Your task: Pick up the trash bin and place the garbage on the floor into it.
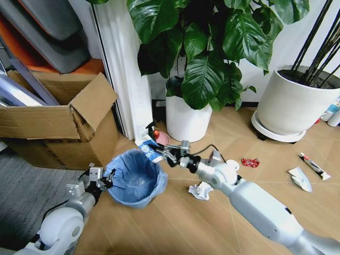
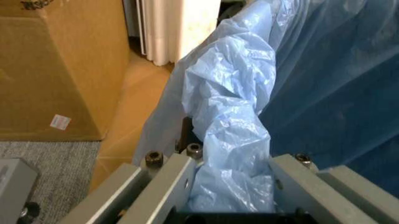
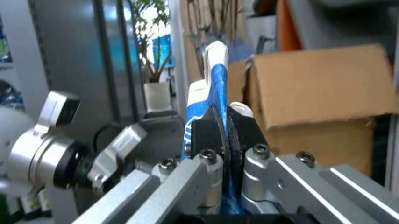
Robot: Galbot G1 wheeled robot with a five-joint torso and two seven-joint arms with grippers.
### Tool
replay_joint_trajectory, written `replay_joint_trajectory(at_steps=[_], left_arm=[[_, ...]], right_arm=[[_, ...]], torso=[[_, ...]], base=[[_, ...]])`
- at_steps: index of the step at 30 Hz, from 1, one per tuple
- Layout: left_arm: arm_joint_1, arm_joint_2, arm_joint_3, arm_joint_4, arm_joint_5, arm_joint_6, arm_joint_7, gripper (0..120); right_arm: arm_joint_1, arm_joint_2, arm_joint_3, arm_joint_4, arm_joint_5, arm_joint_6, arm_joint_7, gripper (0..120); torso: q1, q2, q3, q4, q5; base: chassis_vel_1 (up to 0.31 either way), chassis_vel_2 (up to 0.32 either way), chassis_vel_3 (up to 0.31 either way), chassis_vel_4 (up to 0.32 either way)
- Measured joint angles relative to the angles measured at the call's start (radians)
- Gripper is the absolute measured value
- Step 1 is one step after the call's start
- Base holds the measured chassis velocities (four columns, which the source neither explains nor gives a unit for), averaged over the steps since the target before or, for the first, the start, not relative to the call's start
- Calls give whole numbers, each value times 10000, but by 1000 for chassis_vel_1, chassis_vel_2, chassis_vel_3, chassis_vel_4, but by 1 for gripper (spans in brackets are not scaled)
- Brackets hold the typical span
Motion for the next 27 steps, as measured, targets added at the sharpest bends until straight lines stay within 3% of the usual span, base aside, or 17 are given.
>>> replay_joint_trajectory(at_steps=[7,10,15,19,23,24,27], left_arm=[[211,-18,-201,-152,-2,1,35,1],[235,15,-230,-158,-18,0,36,1],[252,27,-252,-212,-50,10,33,1],[260,15,-258,-222,-53,15,27,1],[310,-10,-326,-273,-58,35,-2,1],[310,-10,-326,-273,-58,35,-2,1],[410,-10,-476,-312,-70,45,-20,1]], right_arm=[[423,305,-838,-462,-65,26,-50,0],[507,270,-1065,-520,-195,3,-47,6],[519,89,-1201,-567,-420,-15,-51,27],[512,56,-1202,-567,-444,-18,-52,36],[537,-7,-1227,-527,-462,-27,-60,57],[537,-7,-1227,-527,-462,-27,-60,57],[299,-10,-431,-208,-468,-77,190,71]], torso=[[0,0,0,-4,0],[0,0,0,-2,-1],[0,0,0,-6,0],[0,0,0,-5,0],[0,0,0,-4,0],[0,0,0,-4,0],[0,0,0,1,1]], base=[[0,0,0,0],[0,0,0,0],[0,0,0,0],[0,0,0,0],[0,0,0,0],[0,0,0,0],[0,0,0,0]])
